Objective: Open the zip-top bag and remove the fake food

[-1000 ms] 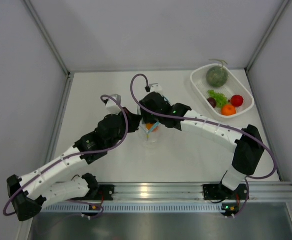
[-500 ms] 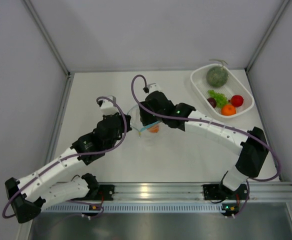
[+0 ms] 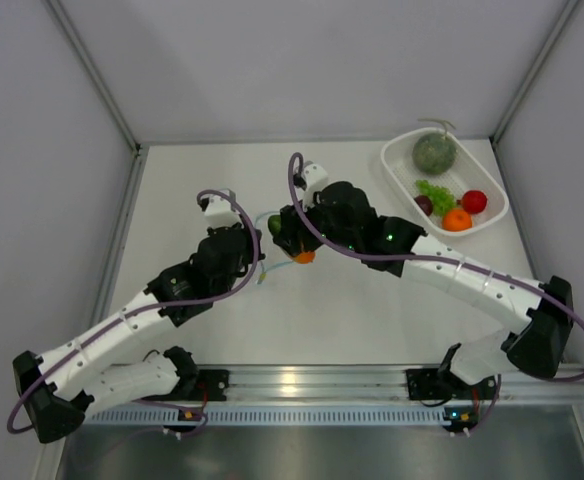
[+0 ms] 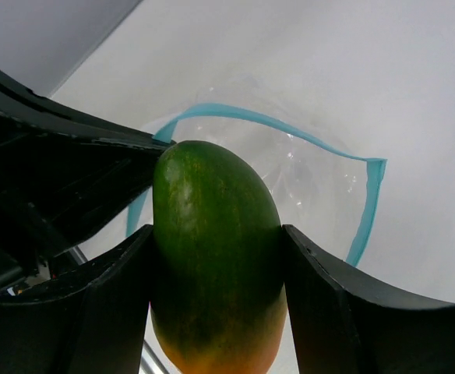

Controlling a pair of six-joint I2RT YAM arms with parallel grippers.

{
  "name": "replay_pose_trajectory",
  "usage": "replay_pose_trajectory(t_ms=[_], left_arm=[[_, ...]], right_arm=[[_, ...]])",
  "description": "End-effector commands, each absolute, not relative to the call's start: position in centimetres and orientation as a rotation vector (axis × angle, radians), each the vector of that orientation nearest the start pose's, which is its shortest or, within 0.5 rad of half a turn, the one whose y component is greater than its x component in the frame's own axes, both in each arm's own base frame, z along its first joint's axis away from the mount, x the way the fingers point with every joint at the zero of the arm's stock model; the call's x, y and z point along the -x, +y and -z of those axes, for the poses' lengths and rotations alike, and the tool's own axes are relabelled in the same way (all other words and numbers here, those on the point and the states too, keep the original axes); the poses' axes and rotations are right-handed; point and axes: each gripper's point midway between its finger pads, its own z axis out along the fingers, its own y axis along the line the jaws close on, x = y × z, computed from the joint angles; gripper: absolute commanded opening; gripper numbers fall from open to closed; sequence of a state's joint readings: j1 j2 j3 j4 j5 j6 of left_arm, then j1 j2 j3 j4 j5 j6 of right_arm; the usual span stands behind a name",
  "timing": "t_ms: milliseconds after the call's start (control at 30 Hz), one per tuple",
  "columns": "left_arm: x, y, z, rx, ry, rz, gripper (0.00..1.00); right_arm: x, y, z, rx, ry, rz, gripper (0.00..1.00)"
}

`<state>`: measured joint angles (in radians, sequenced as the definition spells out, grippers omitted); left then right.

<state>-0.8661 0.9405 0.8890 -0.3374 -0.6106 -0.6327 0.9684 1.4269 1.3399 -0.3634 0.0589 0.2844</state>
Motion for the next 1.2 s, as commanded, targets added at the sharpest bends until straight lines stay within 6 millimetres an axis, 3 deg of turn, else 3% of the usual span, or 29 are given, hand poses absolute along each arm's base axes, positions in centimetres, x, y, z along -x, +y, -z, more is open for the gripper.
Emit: replay_pose_trajectory(t_ms=[0,133,233,267,333,367,433,467,533,567,600,633,667,733,767,800,867,933,967,1067,1167], left_arm=[[-26.7,-19.0,-27.6,0.169,1.865,0.456,0.0],[-26.7,-18.7,-27.1,0.178,1.872,0.435,0.0],[-26.7,-18.3,-26.9,0.194,1.875,0.414,0.0],[-26.8,-18.2,-27.0,0.199,1.872,0.407,0.0],[-26.8,-17.8,-26.9,0.203,1.874,0.39,0.0],[-26.7,-17.6,-27.0,0.207,1.874,0.386,0.0],[-26.6,-17.2,-27.0,0.207,1.872,0.368,0.0],[-26.5,-17.0,-27.3,0.212,1.866,0.368,0.0],[-26.4,-16.5,-27.5,0.221,1.86,0.354,0.0],[-26.3,-16.4,-27.8,0.224,1.851,0.357,0.0],[-26.2,-16.0,-28.0,0.228,1.85,0.344,0.0],[-26.2,-15.9,-28.1,0.226,1.85,0.338,0.0],[-26.1,-15.6,-28.3,0.229,1.848,0.332,0.0],[-25.9,-15.1,-28.6,0.226,1.85,0.314,0.0],[-25.8,-14.9,-28.8,0.231,1.846,0.314,0.0],[-25.7,-14.8,-29.2,0.235,1.841,0.319,0.0],[-25.4,-14.3,-29.2,0.244,1.85,0.308,0.0],[-25.1,-13.8,-29.2,0.242,1.858,0.292,0.0],[-25.0,-13.6,-29.2,0.243,1.862,0.282,0.0],[-24.6,-12.7,-29.4,0.249,1.874,0.242,0.0],[-24.3,-12.1,-29.7,0.254,1.873,0.237,0.0]], right_arm=[[-24.1,37.3,-31.5,0.682,1.788,-0.838,0.25],[-24.5,36.4,-34.3,0.621,1.721,-0.828,0.25],[-26.4,34.2,-35.5,0.529,1.741,-0.724,0.25],[-27.0,33.3,-35.1,0.509,1.773,-0.685,0.25],[-29.6,30.4,-35.6,0.391,1.813,-0.621,0.25],[-31.7,27.6,-35.0,0.315,1.856,-0.539,0.25],[-34.1,24.2,-35.0,0.197,1.883,-0.442,0.26],[-35.8,21.1,-34.6,0.119,1.905,-0.366,0.26],[-37.7,17.5,-34.0,0.003,1.929,-0.267,0.26],[-39.2,14.2,-34.1,-0.085,1.927,-0.208,0.26],[-40.1,12.6,-33.4,-0.135,1.946,-0.178,0.26],[-41.1,9.5,-33.1,-0.212,1.95,-0.125,0.26],[-41.7,8.2,-33.4,-0.247,1.945,-0.104,0.26],[-43.4,4.7,-32.1,-0.307,1.973,-0.007,0.26],[-44.1,3.9,-32.8,-0.322,1.964,0.014,0.27],[-45.3,3.1,-31.2,-0.319,2.006,0.059,0.27],[-46.7,1.5,-31.3,-0.307,2.01,0.114,0.27],[-48.3,0.3,-29.0,-0.259,2.078,0.197,0.28],[-49.0,-0.2,-29.6,-0.258,2.069,0.218,0.28],[-51.0,-2.0,-26.0,-0.198,2.16,0.297,0.29],[-51.6,-3.3,-24.5,-0.192,2.191,0.312,0.31]])
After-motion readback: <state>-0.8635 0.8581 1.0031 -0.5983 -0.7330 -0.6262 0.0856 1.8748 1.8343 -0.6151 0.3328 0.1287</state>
